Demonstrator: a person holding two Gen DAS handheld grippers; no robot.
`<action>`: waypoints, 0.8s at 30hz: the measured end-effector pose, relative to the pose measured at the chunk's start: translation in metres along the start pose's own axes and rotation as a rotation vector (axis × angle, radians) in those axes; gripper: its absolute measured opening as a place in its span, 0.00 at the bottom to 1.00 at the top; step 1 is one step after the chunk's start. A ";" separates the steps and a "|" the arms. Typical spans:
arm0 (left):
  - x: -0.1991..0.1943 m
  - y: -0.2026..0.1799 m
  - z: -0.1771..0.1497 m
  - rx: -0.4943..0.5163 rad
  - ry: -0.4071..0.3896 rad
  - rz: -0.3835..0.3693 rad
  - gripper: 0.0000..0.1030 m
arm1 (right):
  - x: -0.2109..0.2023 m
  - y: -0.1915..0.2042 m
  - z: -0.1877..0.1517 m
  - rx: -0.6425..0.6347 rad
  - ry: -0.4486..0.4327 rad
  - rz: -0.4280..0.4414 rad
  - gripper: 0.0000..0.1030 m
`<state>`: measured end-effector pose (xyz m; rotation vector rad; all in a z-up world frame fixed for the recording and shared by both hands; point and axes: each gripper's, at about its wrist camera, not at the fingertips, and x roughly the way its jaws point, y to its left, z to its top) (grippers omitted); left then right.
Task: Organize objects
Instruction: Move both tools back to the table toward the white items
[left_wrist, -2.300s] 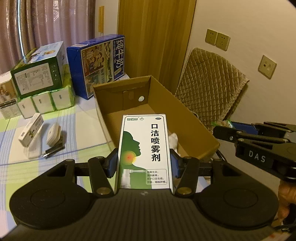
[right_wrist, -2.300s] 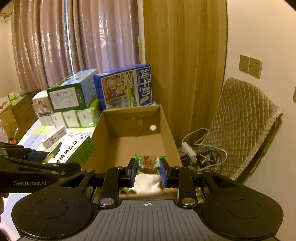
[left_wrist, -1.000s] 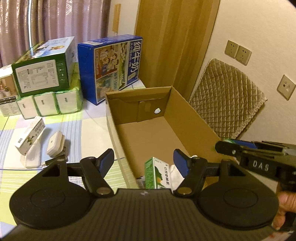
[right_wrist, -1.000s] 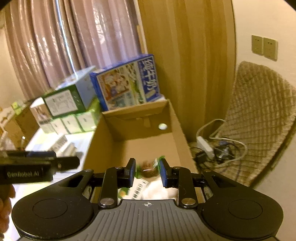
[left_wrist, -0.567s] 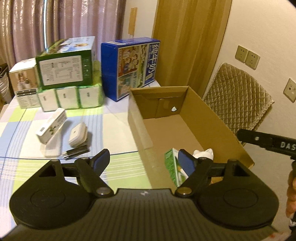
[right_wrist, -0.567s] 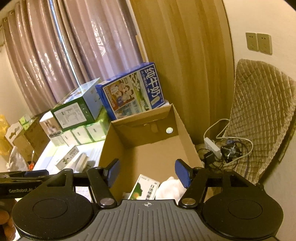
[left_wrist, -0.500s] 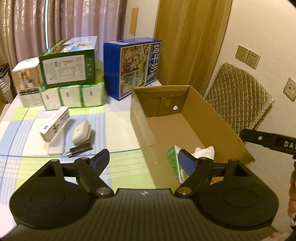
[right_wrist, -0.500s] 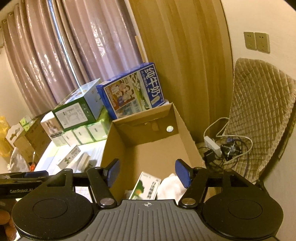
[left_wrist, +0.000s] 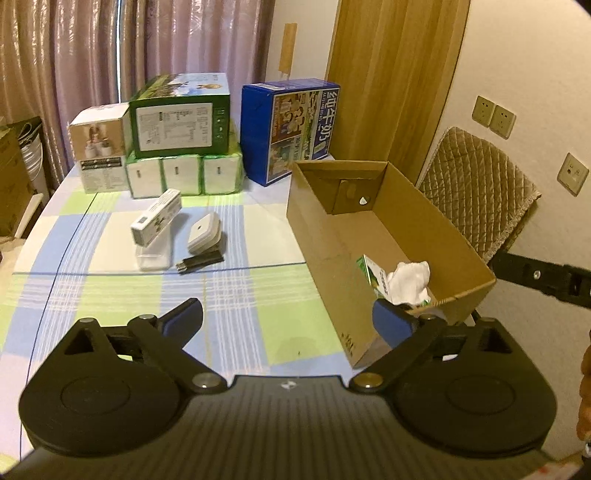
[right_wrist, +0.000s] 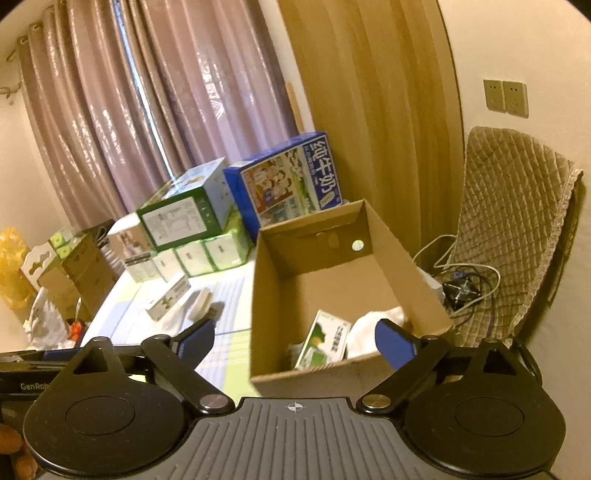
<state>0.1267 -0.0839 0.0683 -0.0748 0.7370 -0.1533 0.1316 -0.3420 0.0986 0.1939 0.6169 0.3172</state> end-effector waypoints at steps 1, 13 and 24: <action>-0.005 0.003 -0.002 -0.004 0.001 0.002 0.96 | -0.003 0.005 -0.004 -0.004 0.004 0.004 0.93; -0.040 0.034 -0.027 -0.021 0.016 0.063 0.99 | -0.007 0.043 -0.040 -0.022 0.068 0.045 0.98; -0.046 0.062 -0.041 -0.051 0.022 0.109 0.99 | -0.001 0.064 -0.047 -0.052 0.093 0.071 0.98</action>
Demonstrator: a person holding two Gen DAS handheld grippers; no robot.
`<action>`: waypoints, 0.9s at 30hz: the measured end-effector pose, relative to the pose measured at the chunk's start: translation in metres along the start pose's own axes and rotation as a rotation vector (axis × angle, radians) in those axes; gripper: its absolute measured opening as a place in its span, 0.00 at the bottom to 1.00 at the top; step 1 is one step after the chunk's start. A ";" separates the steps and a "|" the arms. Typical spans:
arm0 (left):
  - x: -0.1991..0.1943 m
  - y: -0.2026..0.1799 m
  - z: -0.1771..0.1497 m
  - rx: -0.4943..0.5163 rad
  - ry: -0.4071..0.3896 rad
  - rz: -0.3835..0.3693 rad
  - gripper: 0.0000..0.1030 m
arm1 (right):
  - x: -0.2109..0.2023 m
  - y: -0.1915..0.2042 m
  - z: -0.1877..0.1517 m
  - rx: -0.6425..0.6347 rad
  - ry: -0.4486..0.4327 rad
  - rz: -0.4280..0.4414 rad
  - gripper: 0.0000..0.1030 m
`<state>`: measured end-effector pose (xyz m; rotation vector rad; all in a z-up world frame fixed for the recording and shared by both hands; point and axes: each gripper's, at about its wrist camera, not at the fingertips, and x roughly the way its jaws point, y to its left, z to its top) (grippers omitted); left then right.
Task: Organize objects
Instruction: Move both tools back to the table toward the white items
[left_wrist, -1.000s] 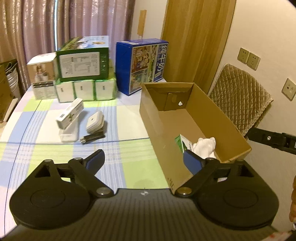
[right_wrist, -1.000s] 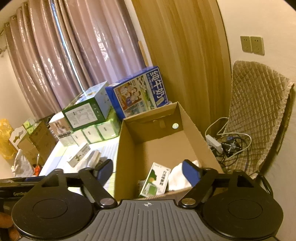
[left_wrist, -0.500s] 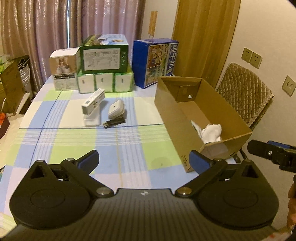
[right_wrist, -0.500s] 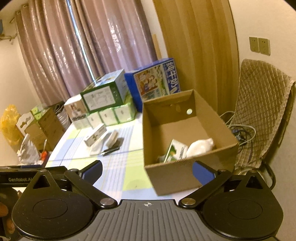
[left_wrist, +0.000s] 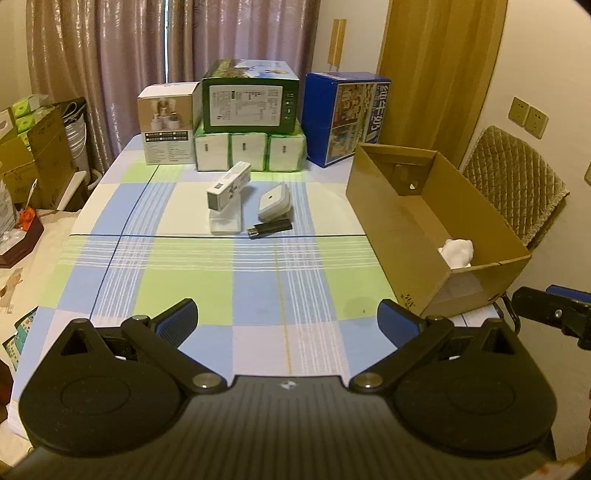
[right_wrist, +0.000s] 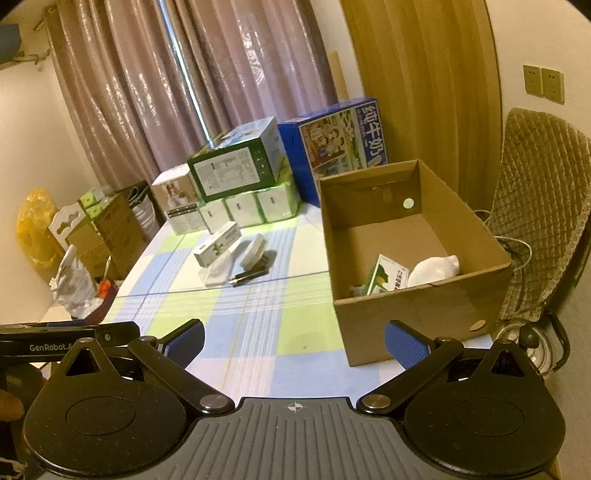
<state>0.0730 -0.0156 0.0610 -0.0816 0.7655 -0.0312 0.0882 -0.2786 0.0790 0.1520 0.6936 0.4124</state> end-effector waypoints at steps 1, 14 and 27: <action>0.000 0.002 0.000 -0.002 0.000 0.003 0.99 | 0.000 0.001 0.000 -0.002 0.001 0.002 0.98; -0.001 0.020 0.001 -0.031 0.001 0.026 0.99 | 0.008 0.016 0.003 -0.030 0.006 0.028 0.98; 0.004 0.031 0.001 -0.044 0.005 0.038 0.99 | 0.021 0.029 0.002 -0.057 0.024 0.046 0.98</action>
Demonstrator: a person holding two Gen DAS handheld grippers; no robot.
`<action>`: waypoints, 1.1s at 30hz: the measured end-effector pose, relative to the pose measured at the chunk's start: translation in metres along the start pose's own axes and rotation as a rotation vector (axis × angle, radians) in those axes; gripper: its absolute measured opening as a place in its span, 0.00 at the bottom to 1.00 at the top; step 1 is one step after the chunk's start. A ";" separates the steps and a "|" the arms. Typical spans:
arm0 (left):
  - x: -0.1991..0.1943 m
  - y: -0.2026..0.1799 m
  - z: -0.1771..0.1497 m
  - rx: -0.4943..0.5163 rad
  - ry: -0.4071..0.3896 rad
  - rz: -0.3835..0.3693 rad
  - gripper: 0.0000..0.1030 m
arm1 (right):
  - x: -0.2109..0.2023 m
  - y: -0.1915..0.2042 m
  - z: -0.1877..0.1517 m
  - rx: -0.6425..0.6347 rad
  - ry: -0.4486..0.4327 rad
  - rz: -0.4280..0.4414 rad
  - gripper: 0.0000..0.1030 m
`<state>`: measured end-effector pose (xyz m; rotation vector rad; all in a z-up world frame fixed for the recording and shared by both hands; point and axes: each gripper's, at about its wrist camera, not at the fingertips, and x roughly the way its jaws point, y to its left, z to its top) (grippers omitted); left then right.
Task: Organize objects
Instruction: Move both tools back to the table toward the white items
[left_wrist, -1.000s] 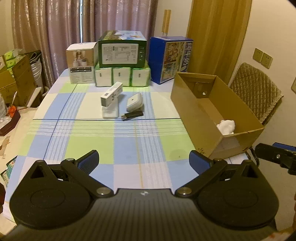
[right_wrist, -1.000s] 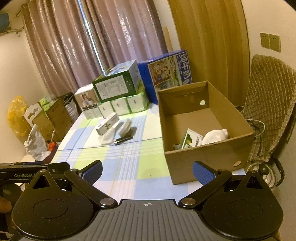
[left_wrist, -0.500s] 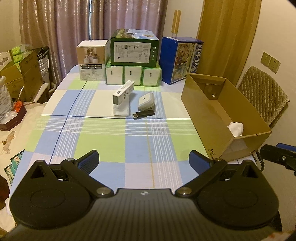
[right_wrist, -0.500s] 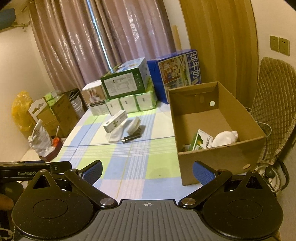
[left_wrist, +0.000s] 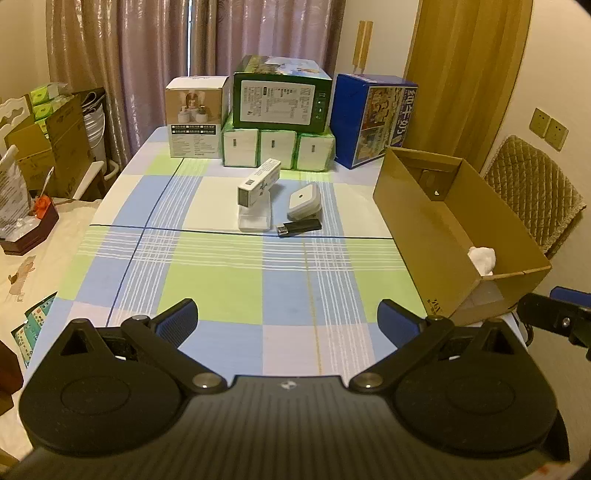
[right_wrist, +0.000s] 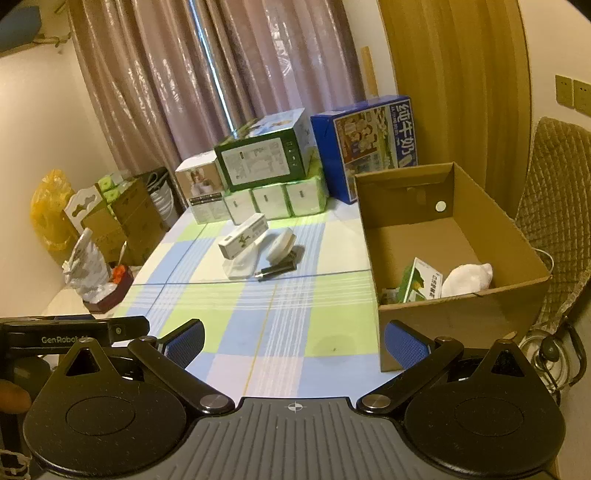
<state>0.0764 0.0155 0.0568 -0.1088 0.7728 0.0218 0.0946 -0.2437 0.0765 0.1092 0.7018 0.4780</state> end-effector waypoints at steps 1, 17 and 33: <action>0.001 0.001 0.000 -0.002 0.002 0.001 0.99 | 0.001 0.001 0.000 -0.001 0.001 0.001 0.98; 0.022 0.023 0.012 -0.008 -0.005 0.012 0.99 | 0.026 0.017 0.001 -0.055 0.005 0.000 0.98; 0.093 0.065 0.046 0.034 -0.053 0.090 0.99 | 0.114 0.041 0.011 -0.183 -0.015 0.004 0.98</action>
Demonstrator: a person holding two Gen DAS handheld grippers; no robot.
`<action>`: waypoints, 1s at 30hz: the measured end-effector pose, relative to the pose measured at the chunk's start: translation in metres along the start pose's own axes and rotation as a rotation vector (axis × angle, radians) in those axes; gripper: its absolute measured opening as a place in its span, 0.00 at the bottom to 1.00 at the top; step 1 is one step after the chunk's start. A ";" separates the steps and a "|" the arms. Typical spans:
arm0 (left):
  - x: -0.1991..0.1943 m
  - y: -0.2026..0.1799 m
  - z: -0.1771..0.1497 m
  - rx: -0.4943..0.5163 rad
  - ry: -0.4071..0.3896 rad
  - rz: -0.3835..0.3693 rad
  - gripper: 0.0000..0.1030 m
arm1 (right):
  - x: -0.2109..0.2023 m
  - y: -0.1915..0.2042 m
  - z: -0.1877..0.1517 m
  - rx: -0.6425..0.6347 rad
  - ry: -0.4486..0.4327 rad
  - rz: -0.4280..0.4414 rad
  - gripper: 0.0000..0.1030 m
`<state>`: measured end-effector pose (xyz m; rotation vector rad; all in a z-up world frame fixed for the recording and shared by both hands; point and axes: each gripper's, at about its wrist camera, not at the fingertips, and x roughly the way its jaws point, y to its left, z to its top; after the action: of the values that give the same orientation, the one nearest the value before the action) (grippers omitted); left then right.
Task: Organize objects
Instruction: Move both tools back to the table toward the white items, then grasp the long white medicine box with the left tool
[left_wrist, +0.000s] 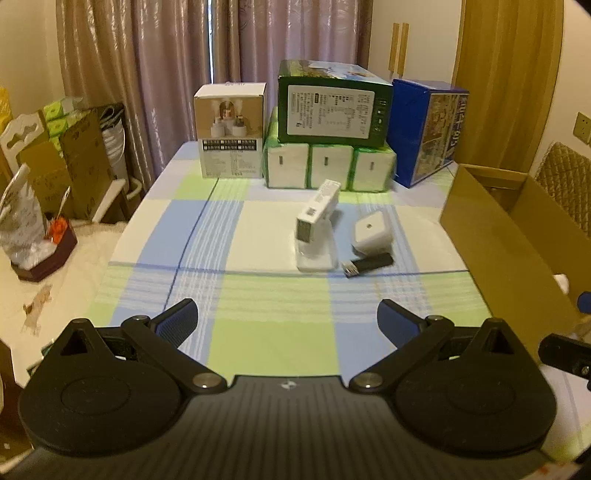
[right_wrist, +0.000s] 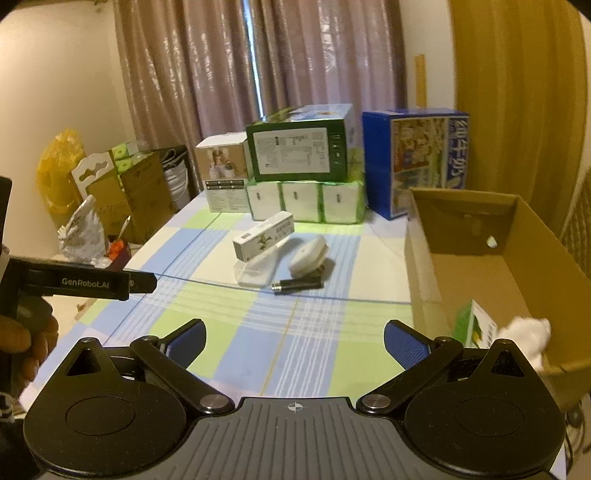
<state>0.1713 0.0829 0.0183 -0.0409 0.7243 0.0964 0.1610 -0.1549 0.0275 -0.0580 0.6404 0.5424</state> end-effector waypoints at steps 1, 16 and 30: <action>0.009 0.002 0.002 0.008 -0.004 -0.001 0.99 | 0.008 0.000 0.001 -0.007 -0.002 -0.002 0.98; 0.123 0.001 0.022 0.088 -0.064 -0.054 0.80 | 0.146 -0.018 0.012 -0.050 0.032 -0.011 0.78; 0.187 -0.010 0.048 0.192 -0.098 -0.125 0.65 | 0.237 -0.030 0.021 -0.114 0.021 -0.019 0.73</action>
<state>0.3432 0.0899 -0.0694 0.1012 0.6290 -0.0905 0.3462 -0.0670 -0.0964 -0.1771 0.6285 0.5608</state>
